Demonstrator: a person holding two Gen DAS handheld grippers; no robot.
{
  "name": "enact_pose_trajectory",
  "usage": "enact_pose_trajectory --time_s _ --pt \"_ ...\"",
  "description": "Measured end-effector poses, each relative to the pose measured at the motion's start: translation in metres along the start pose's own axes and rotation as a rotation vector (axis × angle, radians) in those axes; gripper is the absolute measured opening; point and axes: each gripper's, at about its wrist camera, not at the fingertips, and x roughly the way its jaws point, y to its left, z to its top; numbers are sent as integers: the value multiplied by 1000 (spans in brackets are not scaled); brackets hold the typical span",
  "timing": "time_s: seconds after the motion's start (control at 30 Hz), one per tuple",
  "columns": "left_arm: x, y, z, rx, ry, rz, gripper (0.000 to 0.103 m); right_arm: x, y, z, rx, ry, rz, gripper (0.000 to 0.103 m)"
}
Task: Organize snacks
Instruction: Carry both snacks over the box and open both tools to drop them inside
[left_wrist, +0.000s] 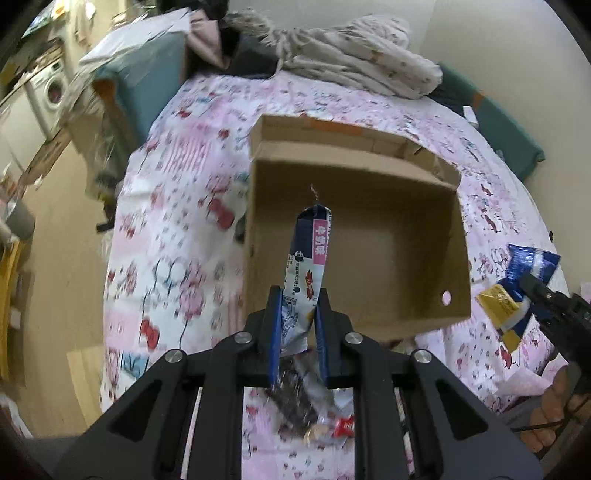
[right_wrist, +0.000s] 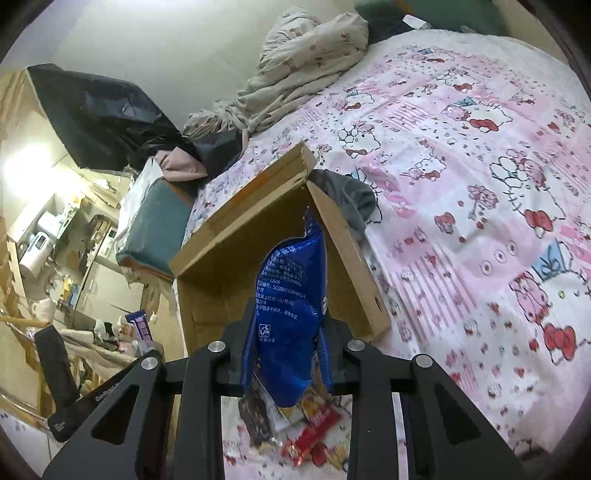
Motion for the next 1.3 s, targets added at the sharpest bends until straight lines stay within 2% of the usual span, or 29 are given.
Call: enact_pose_trajectory --time_s 0.13,0.33,0.47,0.63,0.77,0.93,1.13,1.3 --pt "16 -12 17 39 -2 -8 13 23 -1 10 1 19 -19 29" --pt "44 -17 21 38 19 -42 13 54 4 19 -38 42 -28 29" --pt "54 -22 19 72 -8 -38 14 76 4 22 -74 62 -41 29" --pt "74 -20 18 66 20 -53 14 97 8 16 -128 100 -65 29" --pt "88 -23 15 84 13 13 14 112 15 9 -196 118 -101 29" --pt "95 -30 14 113 12 25 14 127 21 1 -246 154 -110 30" --pt "95 -37 12 131 11 24 15 130 28 0 -251 156 -64 32" --pt "94 -38 13 137 0 28 15 132 33 -1 -272 156 -61 32"
